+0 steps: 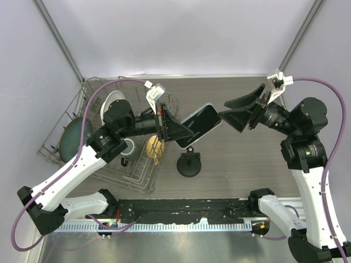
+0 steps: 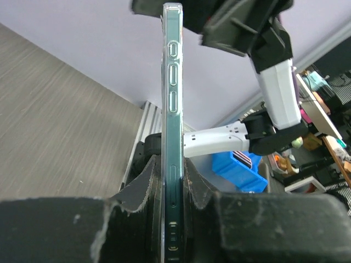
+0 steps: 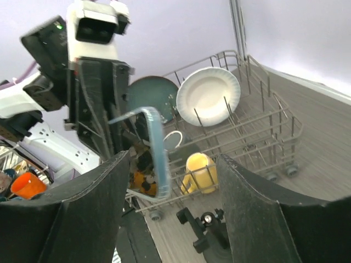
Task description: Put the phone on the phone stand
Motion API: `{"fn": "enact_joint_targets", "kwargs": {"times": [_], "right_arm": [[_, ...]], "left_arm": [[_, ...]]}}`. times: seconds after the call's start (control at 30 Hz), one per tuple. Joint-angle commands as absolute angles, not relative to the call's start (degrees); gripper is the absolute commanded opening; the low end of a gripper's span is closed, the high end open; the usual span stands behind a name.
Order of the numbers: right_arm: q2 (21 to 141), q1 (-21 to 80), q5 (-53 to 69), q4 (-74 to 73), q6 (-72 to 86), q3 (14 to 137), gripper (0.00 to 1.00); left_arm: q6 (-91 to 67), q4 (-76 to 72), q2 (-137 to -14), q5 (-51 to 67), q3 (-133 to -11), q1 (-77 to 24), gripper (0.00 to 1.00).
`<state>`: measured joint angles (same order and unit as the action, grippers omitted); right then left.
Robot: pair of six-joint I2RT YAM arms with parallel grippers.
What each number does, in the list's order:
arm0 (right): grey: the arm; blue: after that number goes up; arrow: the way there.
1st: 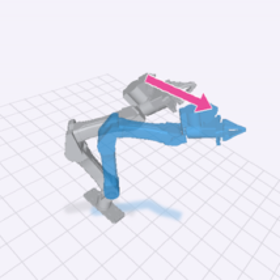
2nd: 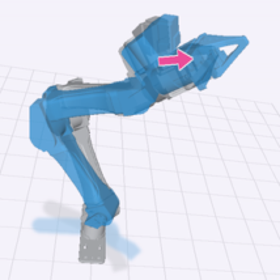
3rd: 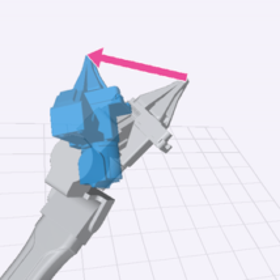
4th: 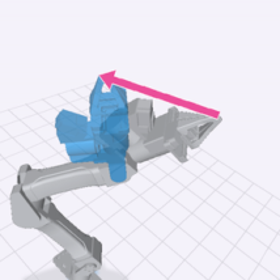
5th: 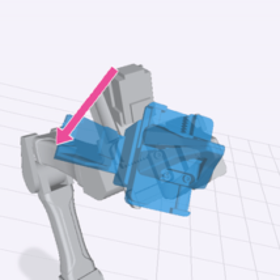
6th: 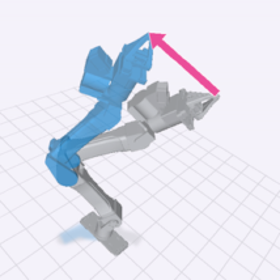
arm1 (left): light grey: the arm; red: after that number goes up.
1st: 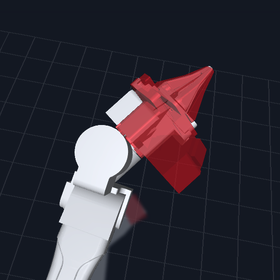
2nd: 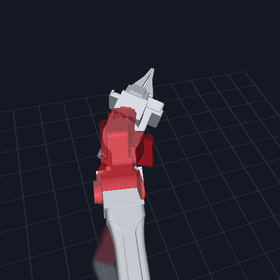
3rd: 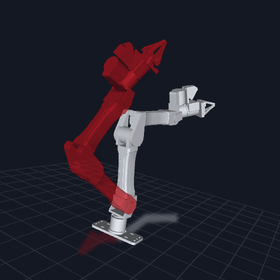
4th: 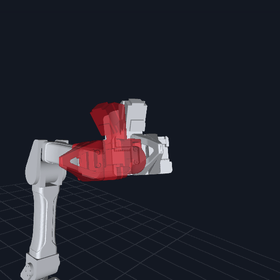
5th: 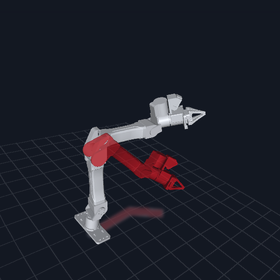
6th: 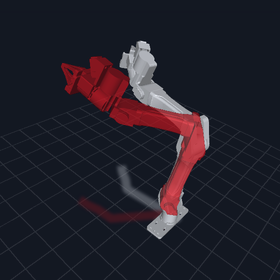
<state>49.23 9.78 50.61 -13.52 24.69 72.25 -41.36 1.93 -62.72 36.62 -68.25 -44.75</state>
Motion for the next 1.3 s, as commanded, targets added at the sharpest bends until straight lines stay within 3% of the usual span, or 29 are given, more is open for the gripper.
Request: {"fn": "enact_joint_targets", "kwargs": {"times": [0.0, 0.1, 0.3, 0.47, 0.83, 1.27], "right_arm": [[51.4, 9.8, 49.6, -20.1, 19.8, 73.4, 0.69], [51.7, 9.9, 53.7, -16.5, 23.8, 71.7, 0.68], [53.4, 13.4, 63.2, 10.3, 46.5, 63.3, 0.59], [56.2, 20.1, 60.4, 8.3, 42.8, 63.8, 0.52], [56.9, 20.0, 60.4, 10.1, 44.4, 64.9, 0.44], [57.0, 20.7, 65.7, 19.2, 52.9, 62.6, 0.46]], "left_arm": [[-41.1, -5.4, -60.0, 40.1, -69.3, -45.1, 0.00], [-41.5, -5.9, -60.1, 40.3, -69.2, -45.1, 0.00], [-42.8, -8.1, -61.3, 41.6, -69.0, -45.1, 0.00], [-43.9, -9.8, -61.9, 42.5, -68.8, -45.1, 0.00], [-42.6, -8.9, -60.6, 44.8, -67.9, -45.1, 0.00], [-39.1, -7.9, -59.2, 46.6, -67.1, -45.1, 0.00]]}}
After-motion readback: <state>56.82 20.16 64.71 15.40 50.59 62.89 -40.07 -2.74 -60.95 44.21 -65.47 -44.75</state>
